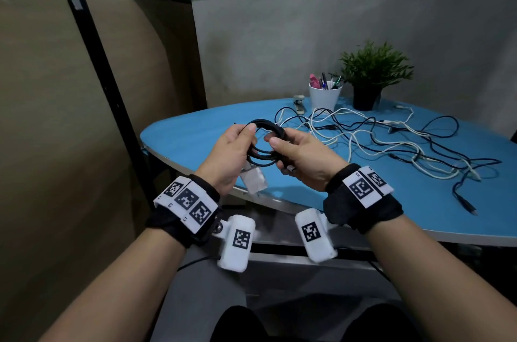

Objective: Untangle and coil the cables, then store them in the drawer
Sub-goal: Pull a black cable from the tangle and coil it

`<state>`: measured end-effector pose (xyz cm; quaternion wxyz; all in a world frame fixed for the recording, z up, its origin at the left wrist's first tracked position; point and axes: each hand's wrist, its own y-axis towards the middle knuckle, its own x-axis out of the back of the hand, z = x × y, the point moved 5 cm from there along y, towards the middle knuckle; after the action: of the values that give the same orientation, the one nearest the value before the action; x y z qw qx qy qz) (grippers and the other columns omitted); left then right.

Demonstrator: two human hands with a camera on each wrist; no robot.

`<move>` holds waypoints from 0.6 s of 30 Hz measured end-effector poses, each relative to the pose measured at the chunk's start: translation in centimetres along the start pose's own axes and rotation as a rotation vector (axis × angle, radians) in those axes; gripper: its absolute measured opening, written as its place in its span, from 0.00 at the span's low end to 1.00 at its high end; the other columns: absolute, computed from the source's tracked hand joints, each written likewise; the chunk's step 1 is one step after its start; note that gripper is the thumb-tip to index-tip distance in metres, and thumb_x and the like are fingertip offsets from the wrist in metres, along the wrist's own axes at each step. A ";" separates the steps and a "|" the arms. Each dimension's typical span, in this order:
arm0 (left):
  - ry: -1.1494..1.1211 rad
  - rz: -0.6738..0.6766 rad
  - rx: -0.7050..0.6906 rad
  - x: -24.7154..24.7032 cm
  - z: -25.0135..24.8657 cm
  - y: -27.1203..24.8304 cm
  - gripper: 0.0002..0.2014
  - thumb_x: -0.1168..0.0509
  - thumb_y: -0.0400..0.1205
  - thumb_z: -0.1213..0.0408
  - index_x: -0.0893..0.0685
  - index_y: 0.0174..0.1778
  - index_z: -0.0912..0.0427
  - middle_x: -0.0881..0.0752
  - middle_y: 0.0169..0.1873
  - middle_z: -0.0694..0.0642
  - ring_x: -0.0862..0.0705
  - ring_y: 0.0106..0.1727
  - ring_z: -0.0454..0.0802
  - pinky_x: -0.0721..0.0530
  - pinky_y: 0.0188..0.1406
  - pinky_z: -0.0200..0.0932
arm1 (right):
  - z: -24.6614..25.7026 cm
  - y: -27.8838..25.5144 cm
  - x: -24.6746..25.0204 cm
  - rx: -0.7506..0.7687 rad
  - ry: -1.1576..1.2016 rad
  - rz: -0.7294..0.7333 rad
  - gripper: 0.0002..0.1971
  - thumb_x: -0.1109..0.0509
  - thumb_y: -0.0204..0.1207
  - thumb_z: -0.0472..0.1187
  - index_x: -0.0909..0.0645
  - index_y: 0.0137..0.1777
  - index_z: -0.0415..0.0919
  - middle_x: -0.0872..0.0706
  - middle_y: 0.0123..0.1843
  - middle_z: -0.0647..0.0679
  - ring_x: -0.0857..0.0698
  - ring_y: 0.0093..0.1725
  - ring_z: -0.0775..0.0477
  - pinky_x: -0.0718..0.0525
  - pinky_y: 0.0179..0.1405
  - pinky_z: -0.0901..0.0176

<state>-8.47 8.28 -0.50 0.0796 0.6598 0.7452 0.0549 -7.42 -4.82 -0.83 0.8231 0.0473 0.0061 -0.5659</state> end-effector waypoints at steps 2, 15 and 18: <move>0.056 -0.061 -0.043 0.2 -0.1 0.3 0.12 0.45 0.87 0.60 0.27 0.36 0.54 0.27 0.33 0.50 0.30 0.31 0.44 0.31 0.30 0.38 | 0.1 -0.2 0.2 0.019 -0.010 0.037 0.05 0.34 0.78 0.29 0.20 0.46 0.38 0.22 0.29 0.49 0.24 0.22 0.56 0.31 0.22 0.67; 0.380 -0.153 -0.244 -0.1 -2.1 1.3 0.09 0.48 0.87 0.56 0.28 0.45 0.55 0.28 0.31 0.48 0.29 0.32 0.44 0.34 0.33 0.44 | 0.9 -1.4 3.6 -0.014 -0.485 -0.217 0.06 0.25 0.73 0.36 0.15 0.36 0.44 0.16 0.31 0.46 0.24 0.31 0.53 0.26 0.31 0.65; 0.668 -0.139 -0.395 -0.9 -3.1 0.8 0.08 0.49 0.88 0.58 0.31 0.51 0.58 0.26 0.31 0.49 0.27 0.32 0.44 0.40 0.32 0.43 | 0.5 -2.0 4.0 -0.106 -0.250 -0.167 0.06 0.27 0.73 0.32 0.18 0.35 0.36 0.25 0.24 0.47 0.30 0.21 0.54 0.32 0.18 0.68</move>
<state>-8.15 7.58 2.70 -0.0385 0.5255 0.7482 0.4033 -7.90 -9.30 -0.72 0.7690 -0.0675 -0.0625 -0.6326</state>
